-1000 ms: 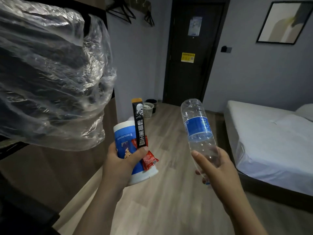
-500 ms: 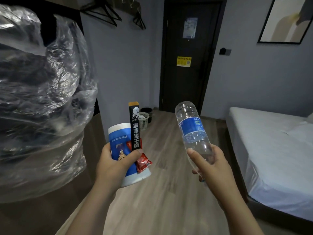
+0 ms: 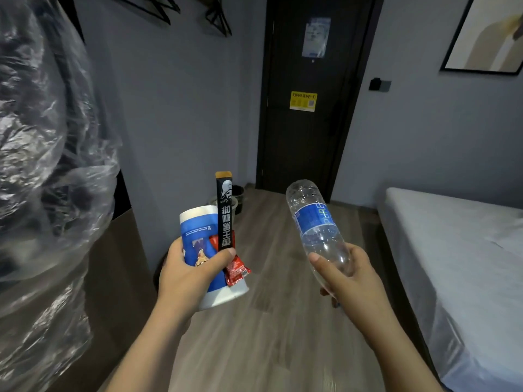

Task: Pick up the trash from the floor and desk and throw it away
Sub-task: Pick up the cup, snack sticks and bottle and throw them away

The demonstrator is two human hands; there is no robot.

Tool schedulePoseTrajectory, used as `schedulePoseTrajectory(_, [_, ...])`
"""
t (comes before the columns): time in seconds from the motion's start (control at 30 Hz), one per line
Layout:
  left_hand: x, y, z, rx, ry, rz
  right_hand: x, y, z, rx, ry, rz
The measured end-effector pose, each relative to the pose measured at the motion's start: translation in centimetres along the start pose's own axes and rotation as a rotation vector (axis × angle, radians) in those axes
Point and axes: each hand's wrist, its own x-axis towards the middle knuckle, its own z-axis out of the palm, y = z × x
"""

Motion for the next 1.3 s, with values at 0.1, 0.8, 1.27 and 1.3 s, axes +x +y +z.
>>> schedulePoseTrajectory(0.1, [7.0,0.5,0.7,0.01,0.017,0.004,6.1,-1.1,2.7,-0.012,-0.018,0.002])
schedulePoseTrajectory(0.8, [45.6,-2.5,15.7,0.108,0.096,-0.101,49.4,3.3,9.9,0.046,-0.034,0.068])
schedulePoseTrajectory(1.27, [71.4,-6.8,20.1,0.139,0.166,-0.173,75.4,6.7,19.7,-0.015,-0.139,0.144])
schedulePoseTrajectory(1.3, [73.7,-7.0,20.0,0.132,0.164,-0.182,77.4,6.6,20.8,-0.04,-0.148,0.15])
